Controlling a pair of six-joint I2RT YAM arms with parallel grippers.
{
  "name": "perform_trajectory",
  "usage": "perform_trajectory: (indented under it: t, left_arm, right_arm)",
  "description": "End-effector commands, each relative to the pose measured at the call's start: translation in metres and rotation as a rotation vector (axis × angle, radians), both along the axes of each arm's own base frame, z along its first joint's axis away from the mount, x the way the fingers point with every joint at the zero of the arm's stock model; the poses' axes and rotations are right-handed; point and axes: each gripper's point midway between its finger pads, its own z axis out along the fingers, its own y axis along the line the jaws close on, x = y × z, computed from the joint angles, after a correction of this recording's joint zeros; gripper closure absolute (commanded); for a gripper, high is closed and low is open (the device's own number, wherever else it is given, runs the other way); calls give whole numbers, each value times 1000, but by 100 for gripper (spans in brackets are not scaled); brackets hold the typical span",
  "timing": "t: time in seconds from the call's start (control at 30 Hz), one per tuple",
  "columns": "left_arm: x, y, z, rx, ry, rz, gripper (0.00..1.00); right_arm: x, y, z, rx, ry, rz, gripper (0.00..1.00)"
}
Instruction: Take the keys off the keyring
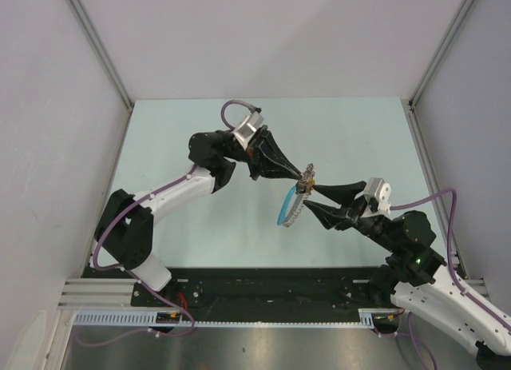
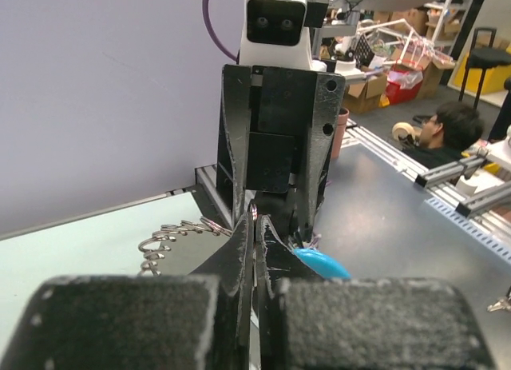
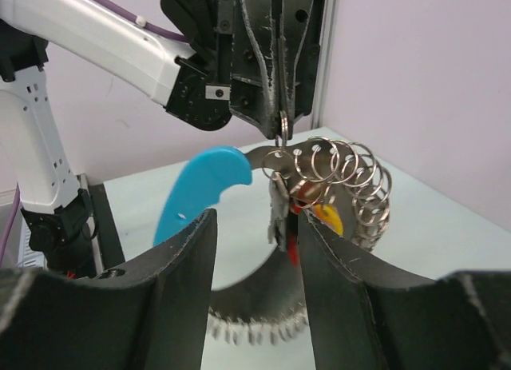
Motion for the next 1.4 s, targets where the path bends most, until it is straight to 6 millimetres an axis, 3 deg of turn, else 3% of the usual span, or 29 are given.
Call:
perform_trajectory:
  t: [0.0, 0.57, 0.9, 1.27, 1.37]
  left_arm:
    - [-22, 18, 42, -307, -468, -1, 100]
    - [-41, 14, 22, -311, -669, -81, 100]
    - [-44, 15, 22, -309, -700, -95, 100]
    - [-43, 14, 23, -327, -741, -95, 100]
    - [-41, 12, 21, -322, -738, -98, 100]
  right_arm:
    - [0, -8, 11, 40, -111, -39, 51]
    - [4, 3, 14, 38, -202, -18, 50]
    - [-7, 2, 10, 36, -170, 25, 58]
    - [-13, -3, -8, 31, -107, 33, 69]
    - [-14, -4, -3, 45, -125, 30, 69]
